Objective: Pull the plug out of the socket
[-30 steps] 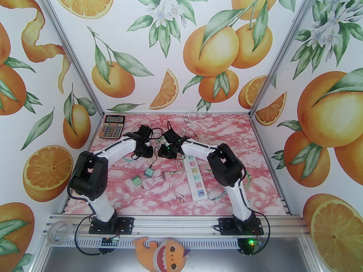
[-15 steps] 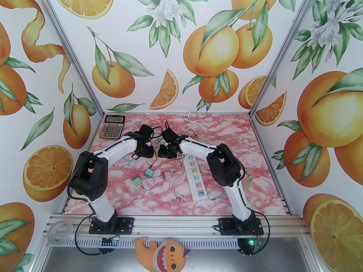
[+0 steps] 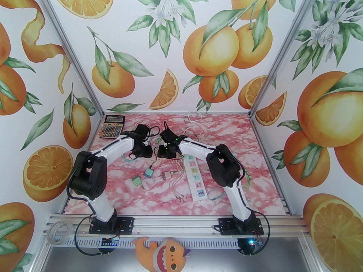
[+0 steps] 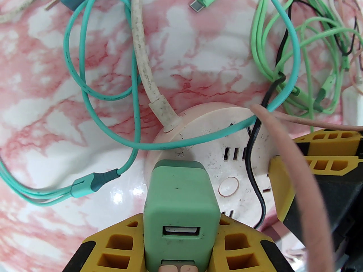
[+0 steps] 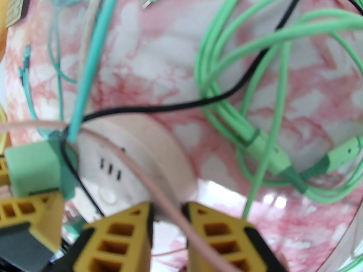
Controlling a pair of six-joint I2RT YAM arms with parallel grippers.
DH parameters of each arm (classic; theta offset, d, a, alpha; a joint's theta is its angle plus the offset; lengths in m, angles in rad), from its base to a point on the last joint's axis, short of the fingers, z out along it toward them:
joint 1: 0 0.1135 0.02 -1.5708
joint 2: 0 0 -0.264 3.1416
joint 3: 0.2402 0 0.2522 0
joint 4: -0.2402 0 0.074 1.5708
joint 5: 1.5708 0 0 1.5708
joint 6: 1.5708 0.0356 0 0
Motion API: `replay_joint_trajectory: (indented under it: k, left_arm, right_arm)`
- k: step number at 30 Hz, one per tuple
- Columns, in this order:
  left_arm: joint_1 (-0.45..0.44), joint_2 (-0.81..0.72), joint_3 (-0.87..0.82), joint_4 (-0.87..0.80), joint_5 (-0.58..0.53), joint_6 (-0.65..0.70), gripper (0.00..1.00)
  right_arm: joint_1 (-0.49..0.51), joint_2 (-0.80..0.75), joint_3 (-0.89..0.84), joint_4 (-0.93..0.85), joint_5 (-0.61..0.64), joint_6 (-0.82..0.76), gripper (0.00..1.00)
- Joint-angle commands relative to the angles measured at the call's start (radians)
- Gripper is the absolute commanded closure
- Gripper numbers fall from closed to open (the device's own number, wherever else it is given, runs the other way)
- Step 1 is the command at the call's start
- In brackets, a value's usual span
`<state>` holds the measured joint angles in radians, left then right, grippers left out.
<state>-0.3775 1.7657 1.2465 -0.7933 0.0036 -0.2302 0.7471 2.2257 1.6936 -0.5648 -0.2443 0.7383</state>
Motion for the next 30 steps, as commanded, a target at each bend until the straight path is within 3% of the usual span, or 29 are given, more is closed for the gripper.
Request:
replay_joint_trajectory:
  k: [1,7,19,26,30]
  left_arm:
    - [-0.062,-0.002,0.04,-0.057,-0.123,0.035,0.83]
    - [-0.08,0.001,0.041,-0.056,-0.128,0.022,0.84]
    - [0.123,-0.049,0.021,0.003,0.211,-0.069,0.85]
    - [0.126,-0.048,0.028,-0.006,0.208,-0.058,0.85]
    - [0.065,-0.043,0.042,-0.034,0.087,-0.02,0.85]
  right_arm:
    - [0.012,0.106,-0.04,-0.183,0.088,-0.022,0.76]
    - [0.014,0.114,-0.04,-0.195,0.094,-0.027,0.76]
    - [0.014,0.109,-0.039,-0.212,0.109,-0.038,0.76]
    - [0.015,0.111,-0.038,-0.211,0.106,-0.039,0.76]
    - [0.014,0.114,-0.012,-0.211,0.103,-0.038,0.76]
